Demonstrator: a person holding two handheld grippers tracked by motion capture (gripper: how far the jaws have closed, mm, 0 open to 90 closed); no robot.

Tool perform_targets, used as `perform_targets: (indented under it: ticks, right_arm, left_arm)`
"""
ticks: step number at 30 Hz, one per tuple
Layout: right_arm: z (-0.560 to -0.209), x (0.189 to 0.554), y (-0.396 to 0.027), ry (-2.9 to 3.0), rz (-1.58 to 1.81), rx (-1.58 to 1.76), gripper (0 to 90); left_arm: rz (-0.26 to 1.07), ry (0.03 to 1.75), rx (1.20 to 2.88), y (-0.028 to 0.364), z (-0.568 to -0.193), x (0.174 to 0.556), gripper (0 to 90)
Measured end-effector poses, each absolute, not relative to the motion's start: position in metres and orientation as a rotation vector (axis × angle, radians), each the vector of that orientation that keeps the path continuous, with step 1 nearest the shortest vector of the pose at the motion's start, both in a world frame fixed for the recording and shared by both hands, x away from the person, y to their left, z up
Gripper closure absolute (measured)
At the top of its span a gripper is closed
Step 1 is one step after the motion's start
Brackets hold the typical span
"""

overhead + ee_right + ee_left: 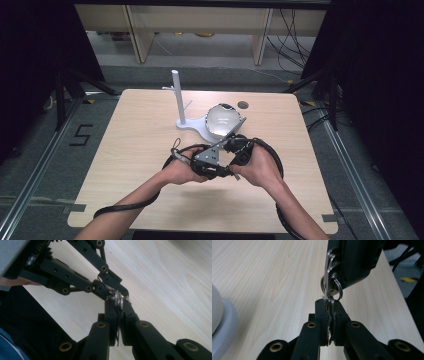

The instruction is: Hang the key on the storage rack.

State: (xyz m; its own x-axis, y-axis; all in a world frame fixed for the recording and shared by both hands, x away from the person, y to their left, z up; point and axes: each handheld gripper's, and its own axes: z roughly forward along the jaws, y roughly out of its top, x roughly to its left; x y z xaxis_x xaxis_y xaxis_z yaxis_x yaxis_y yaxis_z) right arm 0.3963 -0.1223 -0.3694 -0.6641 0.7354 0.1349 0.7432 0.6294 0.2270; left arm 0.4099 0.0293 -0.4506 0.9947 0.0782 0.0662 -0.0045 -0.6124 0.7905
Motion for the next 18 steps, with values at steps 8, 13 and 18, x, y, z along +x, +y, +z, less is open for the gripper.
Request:
perform_targets:
  ticks: [8,13,18]
  right_arm:
    - [-0.37,0.395,-0.119,-2.826,-0.448,-1.255,86.3]
    - [-0.371,0.395,-0.119,-2.84,-0.485,-1.242,79.8]
    - [-0.372,0.394,-0.124,-2.84,-0.525,-1.24,78.1]
  left_arm:
    - [0.308,-0.015,2.326,0.035,-0.433,0.41,85.3]
    - [0.563,-0.084,2.458,0.04,-0.421,0.409,85.5]
    - [0.733,-0.056,2.584,0.053,-0.414,0.416,85.5]
